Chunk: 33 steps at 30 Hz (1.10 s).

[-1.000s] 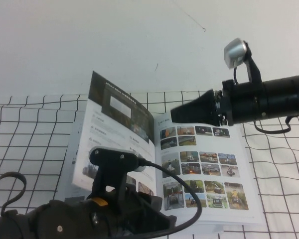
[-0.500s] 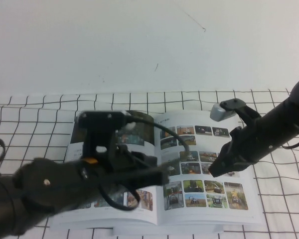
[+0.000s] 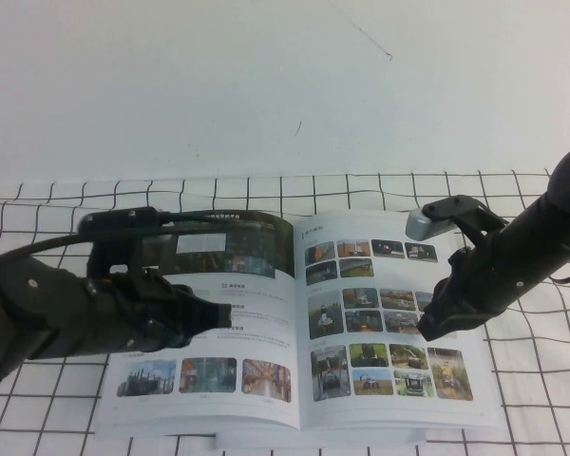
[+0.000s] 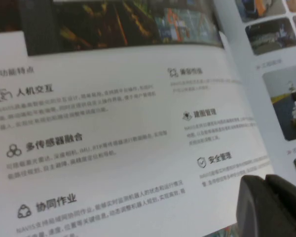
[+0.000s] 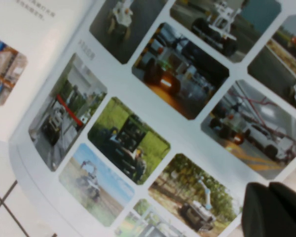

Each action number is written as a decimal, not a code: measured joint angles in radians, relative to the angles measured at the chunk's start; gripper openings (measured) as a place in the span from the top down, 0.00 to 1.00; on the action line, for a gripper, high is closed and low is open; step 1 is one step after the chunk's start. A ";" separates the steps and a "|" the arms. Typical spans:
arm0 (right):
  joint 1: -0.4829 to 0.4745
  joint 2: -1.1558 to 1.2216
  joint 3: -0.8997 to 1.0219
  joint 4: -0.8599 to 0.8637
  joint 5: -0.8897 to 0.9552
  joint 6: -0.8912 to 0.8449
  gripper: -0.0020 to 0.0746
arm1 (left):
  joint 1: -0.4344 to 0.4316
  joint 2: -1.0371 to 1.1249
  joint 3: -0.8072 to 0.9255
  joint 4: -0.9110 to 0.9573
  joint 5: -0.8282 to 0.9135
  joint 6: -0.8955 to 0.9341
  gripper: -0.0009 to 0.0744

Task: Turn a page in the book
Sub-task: Open the closed book

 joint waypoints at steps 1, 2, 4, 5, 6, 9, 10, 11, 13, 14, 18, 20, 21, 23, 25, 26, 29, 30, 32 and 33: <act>0.000 0.000 0.000 0.000 -0.002 0.002 0.97 | -0.006 0.018 -0.002 0.000 0.000 0.005 0.99; 0.000 0.000 0.000 0.000 -0.003 0.004 0.97 | -0.012 0.037 -0.006 0.000 0.000 0.010 0.99; 0.000 0.000 0.000 -0.002 -0.004 0.011 0.97 | -0.027 0.077 -0.026 0.000 0.006 0.018 0.99; 0.000 0.000 0.000 -0.002 -0.004 0.013 0.97 | -0.036 0.096 -0.036 0.000 0.006 0.025 0.99; 0.000 0.000 0.000 -0.002 -0.004 0.016 0.97 | -0.044 0.111 -0.044 0.000 0.006 0.030 0.99; 0.000 0.000 0.000 -0.002 -0.002 0.021 0.97 | -0.053 0.160 -0.063 -0.002 0.006 0.038 0.99; 0.000 0.000 0.000 -0.002 0.002 0.026 0.97 | -0.054 0.176 -0.068 0.001 0.006 0.038 0.99; 0.000 0.000 0.000 -0.007 0.011 0.030 0.97 | -0.054 0.193 -0.070 0.003 0.006 0.038 0.99; 0.000 0.000 0.000 -0.019 0.026 0.037 0.97 | -0.056 0.225 -0.072 0.005 0.006 0.038 0.99; 0.000 0.000 0.000 -0.030 0.033 0.045 0.97 | -0.056 0.239 -0.072 0.009 0.006 0.043 0.99; 0.004 0.000 0.000 -0.063 0.035 0.089 0.97 | -0.056 0.287 -0.074 0.009 0.000 0.051 0.99; 0.004 0.000 0.000 -0.067 0.035 0.100 0.97 | -0.056 0.291 -0.076 0.009 -0.002 0.053 0.99; 0.006 0.000 0.000 -0.069 0.035 0.101 0.97 | -0.056 0.294 -0.078 0.009 -0.002 0.055 0.99; 0.005 0.000 0.000 -0.078 0.035 0.104 0.97 | -0.056 0.295 -0.079 0.009 0.001 0.055 0.99; 0.005 -0.002 0.000 -0.082 0.035 0.106 0.97 | -0.056 0.293 -0.079 0.009 0.001 0.060 0.99; 0.005 -0.008 0.000 -0.087 0.030 0.106 0.97 | -0.056 0.286 -0.079 0.009 0.003 0.065 0.99; 0.005 -0.064 0.000 -0.102 0.014 0.106 0.97 | -0.056 0.240 -0.079 0.011 0.005 0.080 0.99; 0.005 -0.098 0.000 -0.113 0.004 0.106 0.97 | -0.056 0.211 -0.079 0.011 0.002 0.087 0.99; 0.005 -0.184 0.000 -0.136 -0.009 0.108 0.97 | -0.056 0.142 -0.079 0.013 0.004 0.089 0.99; 0.005 -0.234 0.000 -0.150 -0.014 0.110 0.97 | -0.056 0.099 -0.079 0.012 -0.001 0.094 0.99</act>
